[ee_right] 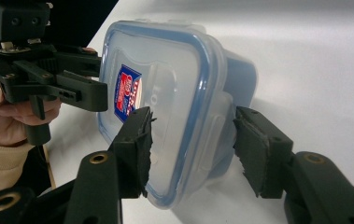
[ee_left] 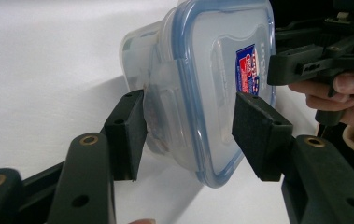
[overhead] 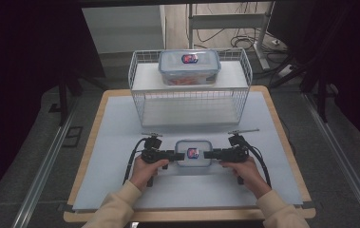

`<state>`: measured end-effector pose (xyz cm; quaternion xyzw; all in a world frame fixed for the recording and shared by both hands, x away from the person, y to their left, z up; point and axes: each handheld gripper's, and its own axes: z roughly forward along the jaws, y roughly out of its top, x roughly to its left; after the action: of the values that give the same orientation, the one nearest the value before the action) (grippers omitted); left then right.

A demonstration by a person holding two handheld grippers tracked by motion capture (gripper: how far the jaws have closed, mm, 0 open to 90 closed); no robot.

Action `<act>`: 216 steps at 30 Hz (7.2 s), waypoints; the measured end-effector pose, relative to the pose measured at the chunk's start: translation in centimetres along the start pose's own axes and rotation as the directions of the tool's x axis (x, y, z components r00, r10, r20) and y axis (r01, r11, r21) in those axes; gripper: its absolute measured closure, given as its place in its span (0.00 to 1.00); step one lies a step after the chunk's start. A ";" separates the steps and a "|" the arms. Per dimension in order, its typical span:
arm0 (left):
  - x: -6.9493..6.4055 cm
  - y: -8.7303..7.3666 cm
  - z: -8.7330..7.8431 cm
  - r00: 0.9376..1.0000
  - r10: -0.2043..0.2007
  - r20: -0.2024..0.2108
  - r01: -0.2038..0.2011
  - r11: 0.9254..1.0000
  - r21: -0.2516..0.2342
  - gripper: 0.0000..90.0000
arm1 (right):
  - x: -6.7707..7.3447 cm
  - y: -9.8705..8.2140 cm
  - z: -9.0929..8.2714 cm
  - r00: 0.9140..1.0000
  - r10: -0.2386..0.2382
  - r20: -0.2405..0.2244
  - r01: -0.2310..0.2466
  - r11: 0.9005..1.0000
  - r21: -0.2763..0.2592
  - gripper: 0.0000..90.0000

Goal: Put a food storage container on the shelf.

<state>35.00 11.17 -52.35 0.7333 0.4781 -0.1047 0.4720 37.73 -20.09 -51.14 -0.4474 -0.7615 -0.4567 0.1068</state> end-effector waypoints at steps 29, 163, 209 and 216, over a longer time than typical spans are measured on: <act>-0.5 -0.9 -0.8 1.000 0.029 -0.007 -0.029 0.998 -0.053 0.55 | 0.5 -0.5 -0.5 0.999 -0.033 -0.022 0.032 0.999 -0.034 0.58; -6.6 26.5 -12.1 0.972 0.209 -0.106 -0.231 0.930 -0.286 0.55 | 7.8 28.4 -9.0 0.959 -0.282 0.006 0.276 0.933 -0.229 0.58; -5.7 23.2 -11.0 0.981 0.183 -0.067 -0.195 0.934 -0.299 0.93 | 5.4 26.9 -9.8 0.988 -0.137 0.067 0.151 0.946 -0.288 0.48; -6.2 23.9 -8.7 0.980 0.192 -0.062 -0.201 0.942 -0.268 0.98 | 5.4 26.3 -9.3 0.988 -0.142 0.061 0.153 0.948 -0.278 0.47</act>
<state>48.31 12.01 -29.77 0.7069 0.4207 0.0227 0.5681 52.78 -19.49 -27.06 -0.4091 -0.7219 -0.5581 -0.0079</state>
